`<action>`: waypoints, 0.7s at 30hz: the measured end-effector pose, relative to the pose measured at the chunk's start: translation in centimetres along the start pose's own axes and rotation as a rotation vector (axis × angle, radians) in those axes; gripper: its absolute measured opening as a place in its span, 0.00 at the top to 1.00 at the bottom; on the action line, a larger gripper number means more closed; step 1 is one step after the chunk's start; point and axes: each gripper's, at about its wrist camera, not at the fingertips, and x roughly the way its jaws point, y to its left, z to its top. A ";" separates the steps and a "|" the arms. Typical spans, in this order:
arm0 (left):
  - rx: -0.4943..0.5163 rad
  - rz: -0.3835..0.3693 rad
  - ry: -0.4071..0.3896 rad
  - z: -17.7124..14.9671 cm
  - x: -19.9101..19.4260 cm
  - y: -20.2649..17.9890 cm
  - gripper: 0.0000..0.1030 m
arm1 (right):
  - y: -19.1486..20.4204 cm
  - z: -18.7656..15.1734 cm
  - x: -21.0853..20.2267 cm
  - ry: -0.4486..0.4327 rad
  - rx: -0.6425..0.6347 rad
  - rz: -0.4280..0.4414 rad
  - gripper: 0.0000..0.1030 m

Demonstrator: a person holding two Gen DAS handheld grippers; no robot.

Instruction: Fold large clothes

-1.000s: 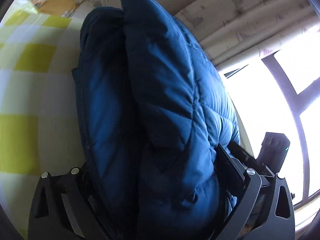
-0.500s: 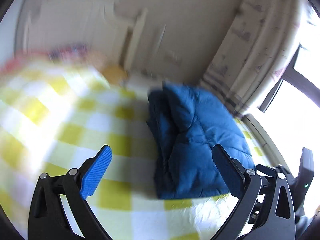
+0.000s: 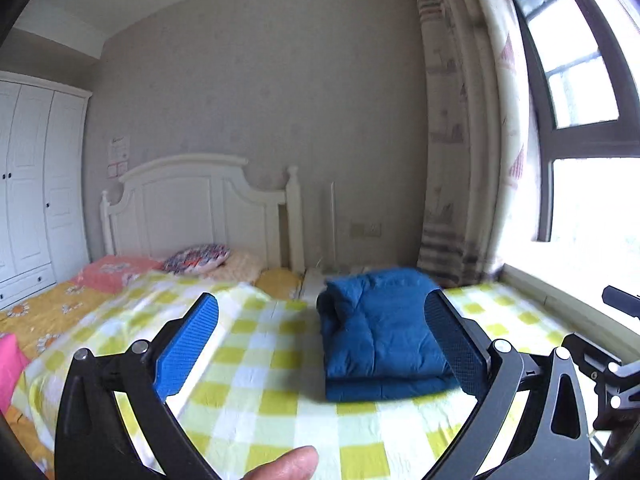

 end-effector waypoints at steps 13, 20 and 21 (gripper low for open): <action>0.046 0.007 0.171 -6.0 2.3 -1.9 0.04 | 1.2 -4.6 1.5 0.139 0.040 -0.029 0.02; 0.036 -0.009 0.196 -6.6 2.3 -1.2 0.04 | 1.5 -3.6 1.0 0.115 0.044 -0.025 0.02; 0.033 -0.009 0.198 -6.6 2.4 -1.2 0.04 | 1.5 -3.6 1.0 0.115 0.044 -0.023 0.02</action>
